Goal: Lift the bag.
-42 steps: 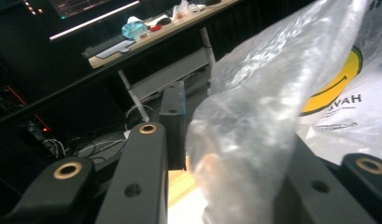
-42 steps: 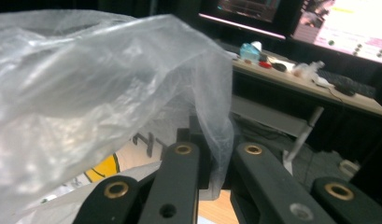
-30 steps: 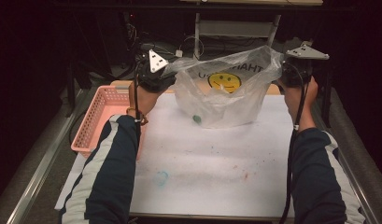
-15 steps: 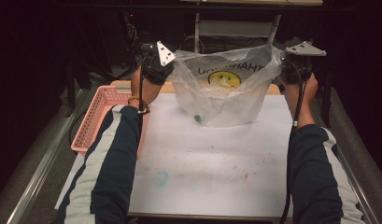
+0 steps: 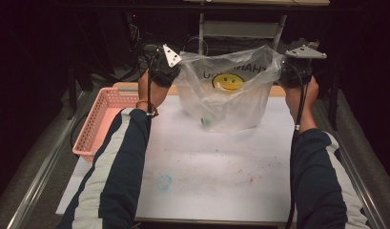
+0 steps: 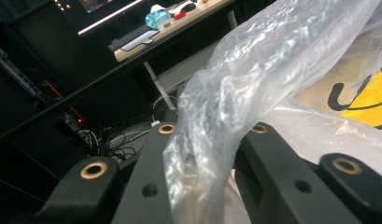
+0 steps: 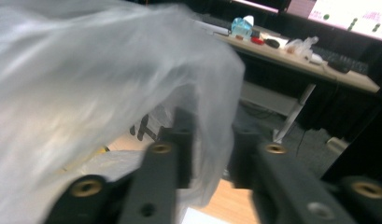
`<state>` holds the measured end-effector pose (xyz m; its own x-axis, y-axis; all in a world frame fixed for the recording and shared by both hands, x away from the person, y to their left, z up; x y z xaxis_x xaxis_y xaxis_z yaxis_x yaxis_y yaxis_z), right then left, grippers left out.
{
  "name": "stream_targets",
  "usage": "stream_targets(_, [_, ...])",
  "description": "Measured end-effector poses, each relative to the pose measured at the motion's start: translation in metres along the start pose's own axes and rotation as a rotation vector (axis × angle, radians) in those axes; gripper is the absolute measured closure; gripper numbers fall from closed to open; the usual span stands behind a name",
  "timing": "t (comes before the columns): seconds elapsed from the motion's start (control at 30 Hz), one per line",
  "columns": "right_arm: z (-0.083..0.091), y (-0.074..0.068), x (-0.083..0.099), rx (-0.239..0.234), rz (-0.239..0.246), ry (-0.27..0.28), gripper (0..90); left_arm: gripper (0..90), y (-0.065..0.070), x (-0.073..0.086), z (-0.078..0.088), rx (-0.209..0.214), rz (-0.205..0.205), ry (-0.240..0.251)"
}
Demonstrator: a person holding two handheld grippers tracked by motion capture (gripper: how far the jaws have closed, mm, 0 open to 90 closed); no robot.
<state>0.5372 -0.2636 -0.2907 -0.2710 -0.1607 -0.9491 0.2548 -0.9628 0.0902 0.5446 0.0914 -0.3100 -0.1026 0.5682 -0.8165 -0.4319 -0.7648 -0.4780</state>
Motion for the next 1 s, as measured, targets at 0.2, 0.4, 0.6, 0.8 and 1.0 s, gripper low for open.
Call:
stream_targets(0.2, [0.009,0.003,0.010,-0.019,-0.002,0.032,46.1,78.9,0.003,0.005,-0.004,0.006,0.035,0.003])
stream_targets(0.4, [0.031,0.007,0.005,-0.043,-0.008,0.088,32.8,77.9,-0.002,0.002,0.004,0.005,0.058,0.033])
stream_targets(0.6, [0.049,0.007,0.004,-0.036,0.011,0.093,28.5,52.9,-0.012,-0.003,0.025,0.033,0.096,0.137])
stream_targets(0.8, [0.056,0.009,0.010,-0.048,-0.015,0.072,30.4,41.1,-0.022,-0.011,0.045,0.023,0.131,0.170])
stream_targets(1.0, [0.045,0.011,-0.002,-0.048,-0.001,0.051,48.3,38.0,-0.035,-0.022,0.051,0.041,0.185,0.192])
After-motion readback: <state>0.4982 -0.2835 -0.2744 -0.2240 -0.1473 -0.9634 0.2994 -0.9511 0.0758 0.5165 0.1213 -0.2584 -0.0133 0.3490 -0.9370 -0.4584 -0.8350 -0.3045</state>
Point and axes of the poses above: each handheld gripper's, and its own axes: z roughly backward along the jaws, x roughly out of its underside, y roughly to its right, the point moved 3 cm from there along -z, roughly forward along the jaws, and after that the axes turned 8 degrees about -z, right-handed, at the moved point
